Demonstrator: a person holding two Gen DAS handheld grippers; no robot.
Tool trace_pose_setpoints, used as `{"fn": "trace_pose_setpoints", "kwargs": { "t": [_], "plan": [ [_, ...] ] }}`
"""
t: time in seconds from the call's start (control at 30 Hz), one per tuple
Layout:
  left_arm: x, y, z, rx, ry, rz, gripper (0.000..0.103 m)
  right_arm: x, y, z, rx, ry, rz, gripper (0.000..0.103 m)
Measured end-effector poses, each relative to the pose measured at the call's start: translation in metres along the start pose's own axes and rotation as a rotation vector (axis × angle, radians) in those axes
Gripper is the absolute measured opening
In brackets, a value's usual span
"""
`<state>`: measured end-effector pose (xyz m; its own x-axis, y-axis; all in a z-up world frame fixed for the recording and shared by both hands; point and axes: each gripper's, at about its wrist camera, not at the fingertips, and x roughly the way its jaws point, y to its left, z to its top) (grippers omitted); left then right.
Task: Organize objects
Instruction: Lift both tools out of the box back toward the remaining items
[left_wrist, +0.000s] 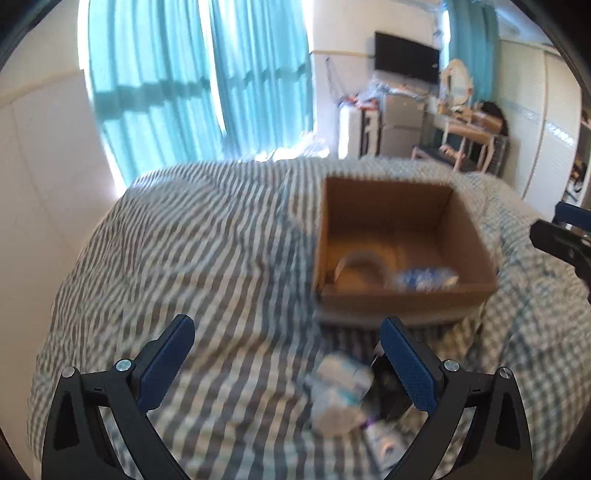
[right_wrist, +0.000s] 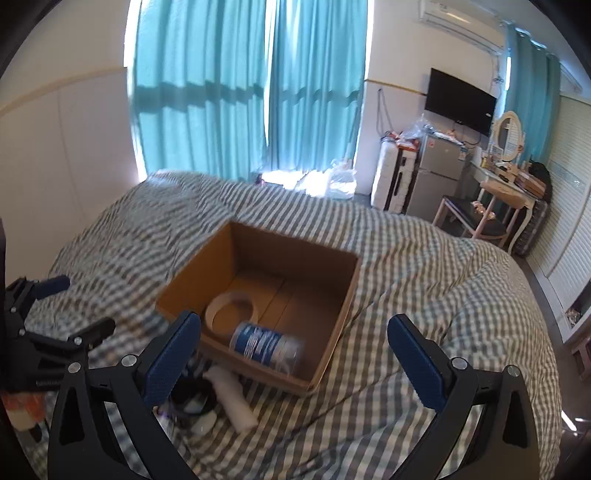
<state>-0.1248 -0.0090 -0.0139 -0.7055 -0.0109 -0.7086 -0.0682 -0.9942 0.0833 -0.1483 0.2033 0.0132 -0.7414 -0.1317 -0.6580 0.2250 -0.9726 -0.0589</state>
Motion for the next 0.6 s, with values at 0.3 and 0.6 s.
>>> {"fn": "trace_pose_setpoints", "kwargs": {
  "t": [0.3, 0.6],
  "plan": [
    [0.033, -0.001, -0.06, 0.033, 0.084, 0.004, 0.103, 0.056, 0.023, -0.05, -0.039, 0.119, 0.044, 0.102],
    [0.061, 0.001, -0.07, -0.024, 0.18, -0.065, 0.103, 0.089, 0.016, -0.071, -0.002, 0.185, 0.061, 0.102]
  ]
}}
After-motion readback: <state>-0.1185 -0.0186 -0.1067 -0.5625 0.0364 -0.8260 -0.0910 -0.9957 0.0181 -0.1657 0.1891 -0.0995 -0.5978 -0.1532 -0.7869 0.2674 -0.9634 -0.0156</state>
